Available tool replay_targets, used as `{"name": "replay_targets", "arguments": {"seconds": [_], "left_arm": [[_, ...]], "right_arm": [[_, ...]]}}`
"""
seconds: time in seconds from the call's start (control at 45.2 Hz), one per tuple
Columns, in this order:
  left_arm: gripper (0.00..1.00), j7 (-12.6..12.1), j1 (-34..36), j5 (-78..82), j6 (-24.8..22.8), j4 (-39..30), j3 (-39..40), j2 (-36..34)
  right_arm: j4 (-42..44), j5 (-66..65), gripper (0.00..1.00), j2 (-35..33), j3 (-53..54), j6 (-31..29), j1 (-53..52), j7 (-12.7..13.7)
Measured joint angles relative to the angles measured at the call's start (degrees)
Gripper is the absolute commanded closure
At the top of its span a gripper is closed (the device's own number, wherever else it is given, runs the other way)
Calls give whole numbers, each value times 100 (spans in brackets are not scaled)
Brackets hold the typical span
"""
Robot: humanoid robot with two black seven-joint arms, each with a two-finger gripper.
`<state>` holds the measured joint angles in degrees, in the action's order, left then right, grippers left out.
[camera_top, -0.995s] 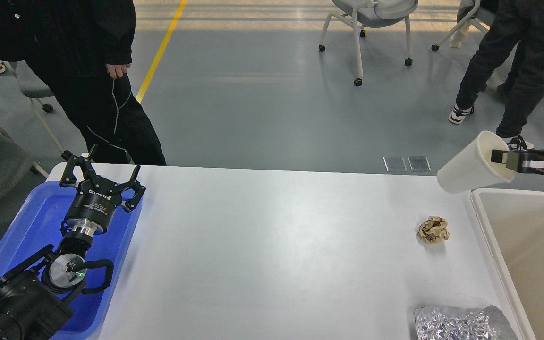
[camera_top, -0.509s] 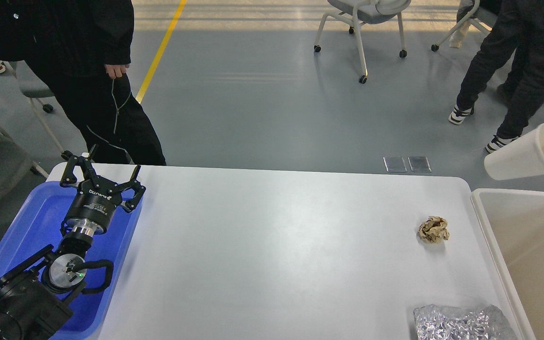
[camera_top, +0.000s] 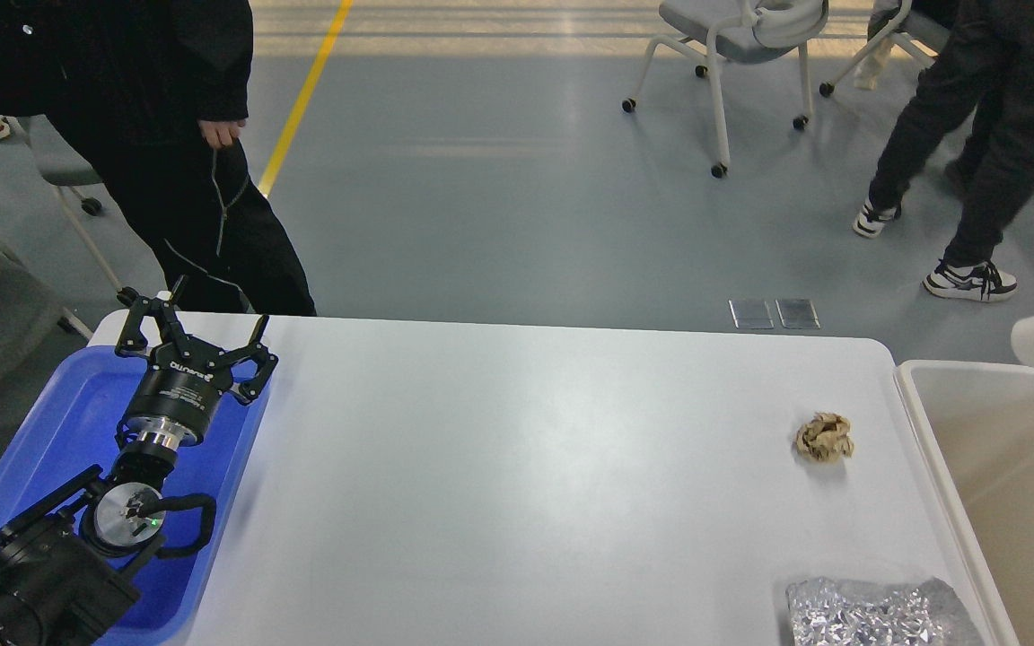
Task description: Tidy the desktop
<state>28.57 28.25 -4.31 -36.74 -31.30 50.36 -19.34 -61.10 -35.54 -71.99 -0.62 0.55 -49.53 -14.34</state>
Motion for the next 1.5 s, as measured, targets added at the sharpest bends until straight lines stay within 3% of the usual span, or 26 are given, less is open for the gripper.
{"name": "replay_targets", "arguments": {"seconds": [0.332, 0.73, 1.039, 1.503], "left_arm": [[0, 0, -4, 1, 0, 0, 4, 1], [0, 0, -4, 1, 0, -1, 9, 1], [0, 0, -3, 1, 0, 0, 9, 1], [0, 0, -3, 1, 0, 0, 9, 1]], "right_arm": [[1780, 864, 100, 1301, 69, 119, 1195, -160], [3460, 1371, 100, 2549, 85, 99, 1772, -162], [4901, 1576, 100, 3561, 88, 68, 1920, -27], [5866, 1763, 100, 4426, 93, 146, 1956, 245]]}}
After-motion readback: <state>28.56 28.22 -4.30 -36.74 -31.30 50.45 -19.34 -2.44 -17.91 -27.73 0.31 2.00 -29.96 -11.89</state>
